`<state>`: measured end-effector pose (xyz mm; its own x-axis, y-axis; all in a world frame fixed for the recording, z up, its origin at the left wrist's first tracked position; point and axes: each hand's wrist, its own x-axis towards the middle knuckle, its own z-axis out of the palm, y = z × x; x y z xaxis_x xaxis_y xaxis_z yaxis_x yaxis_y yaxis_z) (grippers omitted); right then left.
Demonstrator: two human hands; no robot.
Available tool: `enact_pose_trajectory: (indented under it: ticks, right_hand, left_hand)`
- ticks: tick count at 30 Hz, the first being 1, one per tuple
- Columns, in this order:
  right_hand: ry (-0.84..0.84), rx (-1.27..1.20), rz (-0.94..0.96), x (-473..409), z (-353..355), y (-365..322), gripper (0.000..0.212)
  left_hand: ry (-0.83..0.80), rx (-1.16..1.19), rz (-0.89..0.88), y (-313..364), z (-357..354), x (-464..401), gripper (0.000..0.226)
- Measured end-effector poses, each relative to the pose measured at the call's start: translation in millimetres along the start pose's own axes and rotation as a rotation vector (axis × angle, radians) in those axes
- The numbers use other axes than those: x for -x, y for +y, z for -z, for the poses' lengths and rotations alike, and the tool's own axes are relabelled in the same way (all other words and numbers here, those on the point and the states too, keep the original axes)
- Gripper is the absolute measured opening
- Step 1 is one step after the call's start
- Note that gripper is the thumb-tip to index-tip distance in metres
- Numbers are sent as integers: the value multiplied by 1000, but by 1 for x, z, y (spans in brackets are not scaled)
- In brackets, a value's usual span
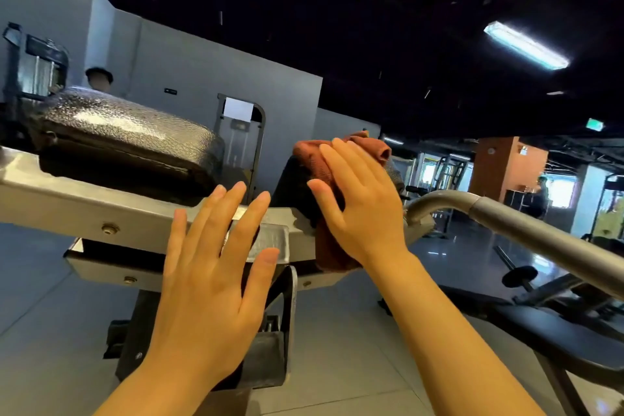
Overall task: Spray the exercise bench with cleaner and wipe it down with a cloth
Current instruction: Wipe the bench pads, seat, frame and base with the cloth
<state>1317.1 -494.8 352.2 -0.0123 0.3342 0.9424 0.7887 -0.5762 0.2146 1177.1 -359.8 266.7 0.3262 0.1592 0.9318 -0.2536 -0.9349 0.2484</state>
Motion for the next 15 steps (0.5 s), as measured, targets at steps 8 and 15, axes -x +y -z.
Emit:
enact_pose_trajectory:
  ticks: [8,15]
  right_hand:
    - [175,-144,-280,10,3,24,43]
    - [94,-13,163,-12,-9,-32,36]
  left_hand:
    - [-13,-7,5,1,-1,0,53]
    - [-17,-57,38,1,1,-1,56]
